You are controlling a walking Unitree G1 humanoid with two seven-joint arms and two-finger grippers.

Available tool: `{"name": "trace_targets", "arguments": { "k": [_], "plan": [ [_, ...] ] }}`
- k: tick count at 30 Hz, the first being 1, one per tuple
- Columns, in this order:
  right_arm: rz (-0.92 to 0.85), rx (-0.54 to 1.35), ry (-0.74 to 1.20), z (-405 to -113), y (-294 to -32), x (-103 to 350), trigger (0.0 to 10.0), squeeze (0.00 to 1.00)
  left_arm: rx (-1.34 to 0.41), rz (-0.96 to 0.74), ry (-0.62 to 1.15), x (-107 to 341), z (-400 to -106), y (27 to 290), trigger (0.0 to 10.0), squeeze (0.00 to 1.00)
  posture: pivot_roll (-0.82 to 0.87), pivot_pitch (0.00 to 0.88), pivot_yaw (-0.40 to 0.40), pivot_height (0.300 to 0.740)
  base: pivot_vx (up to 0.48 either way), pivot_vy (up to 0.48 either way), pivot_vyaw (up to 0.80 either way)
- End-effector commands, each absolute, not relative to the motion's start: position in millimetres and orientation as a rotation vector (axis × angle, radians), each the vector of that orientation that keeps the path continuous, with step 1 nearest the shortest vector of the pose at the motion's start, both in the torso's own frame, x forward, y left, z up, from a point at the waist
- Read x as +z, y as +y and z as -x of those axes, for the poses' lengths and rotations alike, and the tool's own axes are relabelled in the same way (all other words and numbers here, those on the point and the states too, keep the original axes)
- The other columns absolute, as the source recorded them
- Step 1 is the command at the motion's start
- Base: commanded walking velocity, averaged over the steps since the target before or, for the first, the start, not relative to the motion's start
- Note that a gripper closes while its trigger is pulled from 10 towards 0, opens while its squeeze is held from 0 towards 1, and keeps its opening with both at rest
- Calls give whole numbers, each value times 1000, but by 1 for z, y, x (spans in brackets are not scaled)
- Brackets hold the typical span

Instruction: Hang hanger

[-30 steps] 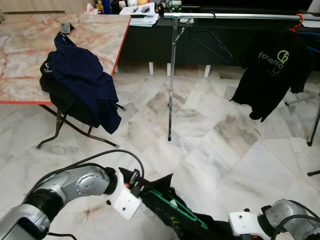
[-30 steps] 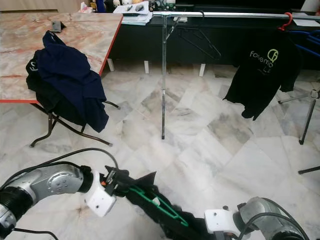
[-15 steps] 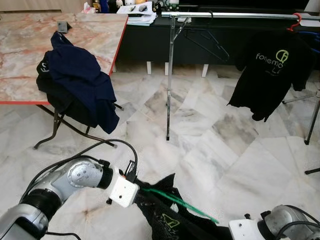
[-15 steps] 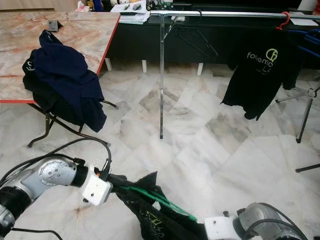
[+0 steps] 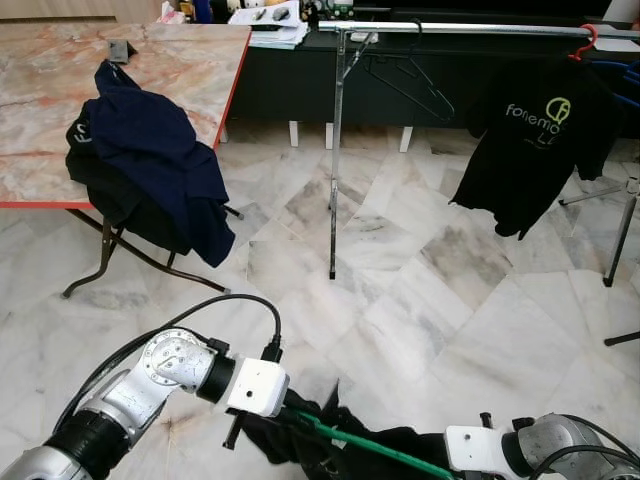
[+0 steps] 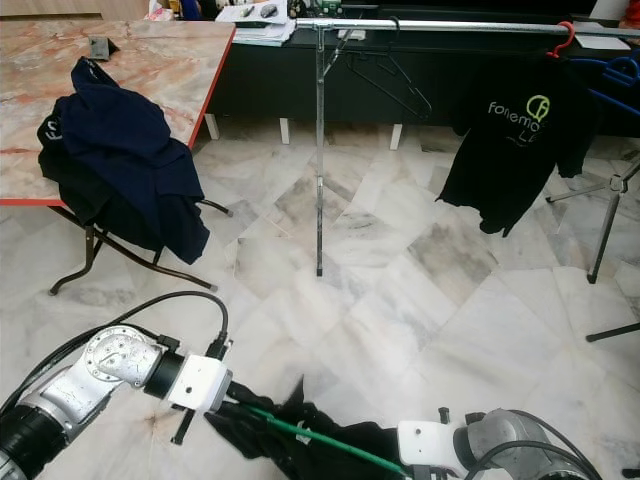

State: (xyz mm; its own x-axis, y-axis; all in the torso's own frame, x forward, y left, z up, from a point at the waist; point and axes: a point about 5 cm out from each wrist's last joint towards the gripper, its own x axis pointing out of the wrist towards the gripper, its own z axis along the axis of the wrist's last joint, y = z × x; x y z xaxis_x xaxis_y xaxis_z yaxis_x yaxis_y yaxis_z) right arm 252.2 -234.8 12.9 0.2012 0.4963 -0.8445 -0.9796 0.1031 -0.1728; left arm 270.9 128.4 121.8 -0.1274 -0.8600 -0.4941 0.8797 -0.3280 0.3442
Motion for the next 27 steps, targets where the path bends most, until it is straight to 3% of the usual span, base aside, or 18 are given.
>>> {"name": "trace_targets", "arguments": {
  "k": [1, 6, 9, 11, 15, 20, 27],
  "plan": [
    [842, 1194, 666, -255, -234, 15, 0, 0, -1742, -723, 35, 127, -272, 130, 10000, 0, 103, 195, -20, 740, 0, 0, 0],
    [841, 1097, 574, -268, -230, 23, 0, 0, -1742, -688, 5, 128, -267, 122, 10000, 0, 94, 192, -21, 740, 0, 0, 0],
    [832, 1037, 541, -273, -231, 27, 0, 0, -1797, -898, -14, 122, -261, 123, 10000, 0, 96, 193, -21, 740, 0, 0, 0],
    [830, 1029, 535, -274, -232, 28, 0, 0, -1802, -910, -11, 122, -260, 123, 10000, 0, 101, 194, -21, 740, 0, 0, 0],
    [770, 1060, 527, -278, -230, 34, 0, 0, -1727, -1133, -21, 119, -271, 123, 10000, 0, 95, 192, -21, 740, 0, 0, 0],
    [797, 1063, 523, -279, -230, 35, 0, 0, -1696, -1132, -88, 122, -273, 120, 10000, 0, 93, 190, -21, 740, 0, 0, 0],
    [813, 1016, 530, -280, -226, 28, 0, 0, -1736, -996, -291, 144, -260, 104, 10000, 0, 104, 190, -24, 740, 0, 0, 0]
  ]
}}
